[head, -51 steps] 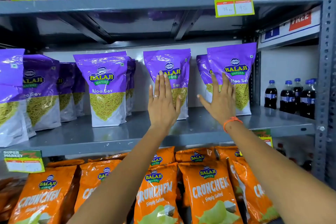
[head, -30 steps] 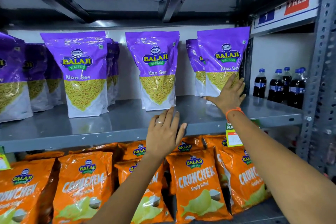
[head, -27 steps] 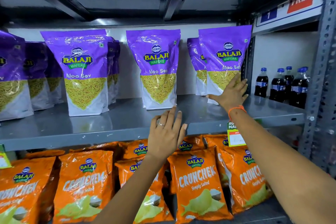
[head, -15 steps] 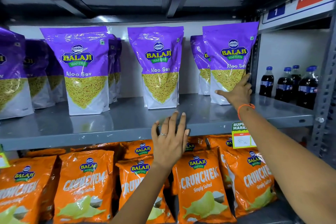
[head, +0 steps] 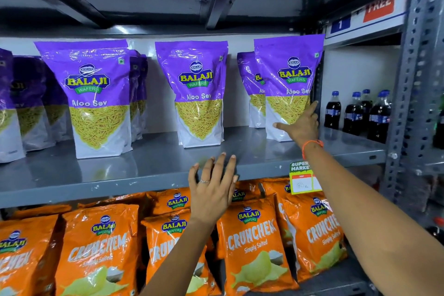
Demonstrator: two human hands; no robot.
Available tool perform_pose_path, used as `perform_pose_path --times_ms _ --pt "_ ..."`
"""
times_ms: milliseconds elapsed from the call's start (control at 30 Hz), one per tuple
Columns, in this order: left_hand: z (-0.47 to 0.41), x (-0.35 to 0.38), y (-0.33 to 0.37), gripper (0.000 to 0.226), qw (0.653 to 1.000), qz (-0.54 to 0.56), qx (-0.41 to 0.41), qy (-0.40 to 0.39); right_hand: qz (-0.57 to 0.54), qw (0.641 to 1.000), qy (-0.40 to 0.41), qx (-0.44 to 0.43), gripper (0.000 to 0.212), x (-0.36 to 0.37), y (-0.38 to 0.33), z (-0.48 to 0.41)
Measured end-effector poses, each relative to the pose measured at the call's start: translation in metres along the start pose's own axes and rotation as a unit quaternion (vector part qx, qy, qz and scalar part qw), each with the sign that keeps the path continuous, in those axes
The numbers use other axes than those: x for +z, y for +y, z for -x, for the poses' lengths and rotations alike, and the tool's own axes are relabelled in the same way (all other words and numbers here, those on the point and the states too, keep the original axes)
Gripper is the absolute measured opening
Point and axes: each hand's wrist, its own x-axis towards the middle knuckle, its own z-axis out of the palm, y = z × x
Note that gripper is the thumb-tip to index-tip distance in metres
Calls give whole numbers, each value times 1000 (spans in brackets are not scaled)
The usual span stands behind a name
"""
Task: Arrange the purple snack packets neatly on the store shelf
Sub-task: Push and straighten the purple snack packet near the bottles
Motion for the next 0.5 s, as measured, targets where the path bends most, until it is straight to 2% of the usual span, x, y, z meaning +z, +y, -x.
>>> perform_pose_path --times_ms 500 --pt "4 -15 14 43 995 59 -55 -53 16 998 36 -45 132 -50 13 48"
